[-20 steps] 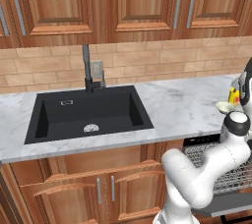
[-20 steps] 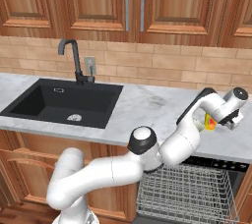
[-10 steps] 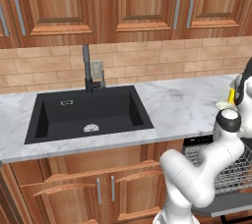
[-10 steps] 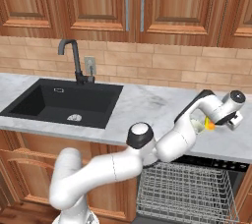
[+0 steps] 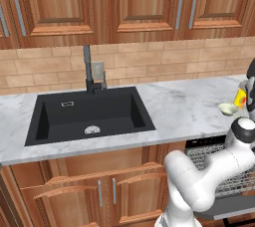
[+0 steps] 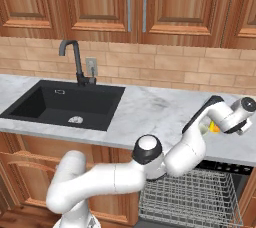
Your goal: Pick up the cup and bowl from the counter, place them in the dishwasher, and close the dishwasher door.
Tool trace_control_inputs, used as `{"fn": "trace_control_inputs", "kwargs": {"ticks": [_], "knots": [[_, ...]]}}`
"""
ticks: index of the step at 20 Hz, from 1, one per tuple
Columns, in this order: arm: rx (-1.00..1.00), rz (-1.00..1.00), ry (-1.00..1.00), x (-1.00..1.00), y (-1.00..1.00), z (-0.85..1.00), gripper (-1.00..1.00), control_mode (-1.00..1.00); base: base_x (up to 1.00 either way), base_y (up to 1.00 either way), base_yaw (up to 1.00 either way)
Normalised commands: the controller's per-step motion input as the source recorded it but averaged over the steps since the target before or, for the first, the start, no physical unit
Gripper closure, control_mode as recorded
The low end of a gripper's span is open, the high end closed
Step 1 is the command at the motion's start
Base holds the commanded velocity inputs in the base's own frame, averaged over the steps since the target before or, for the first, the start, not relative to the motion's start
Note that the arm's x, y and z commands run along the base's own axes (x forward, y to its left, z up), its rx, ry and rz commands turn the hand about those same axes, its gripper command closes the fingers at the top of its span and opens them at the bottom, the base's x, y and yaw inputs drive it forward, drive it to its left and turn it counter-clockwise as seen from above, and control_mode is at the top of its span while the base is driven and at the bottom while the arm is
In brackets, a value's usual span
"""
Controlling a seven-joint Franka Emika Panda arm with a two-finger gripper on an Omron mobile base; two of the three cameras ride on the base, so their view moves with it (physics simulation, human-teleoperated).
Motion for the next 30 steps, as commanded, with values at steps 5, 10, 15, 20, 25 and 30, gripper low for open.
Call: {"fn": "trace_control_inputs", "kwargs": {"ticks": [5, 10, 15, 20, 25, 30], "knots": [[0.0, 0.0, -0.16, -0.43, 0.07, 0.12, 1.0, -1.0, 0.0, 0.0, 0.0], [0.0, 0.01, -0.13, -0.41, 0.24, 0.01, 1.0, -1.0, 0.0, 0.0, 0.0], [0.0, 0.05, -0.03, -0.25, 0.49, 0.0, 1.0, -1.0, 0.0, 0.0, 0.0], [-0.01, 0.04, 0.0, -0.21, 0.51, 0.0, 1.0, -1.0, 0.0, 0.0, 0.0], [-0.04, 0.0, -0.01, -0.3, 0.22, 0.0, 1.0, -1.0, 0.0, 0.0, 0.0], [-0.07, 0.0, 0.0, -0.44, 0.03, 0.0, 1.0, -1.0, 0.0, 0.0, 0.0]]}}
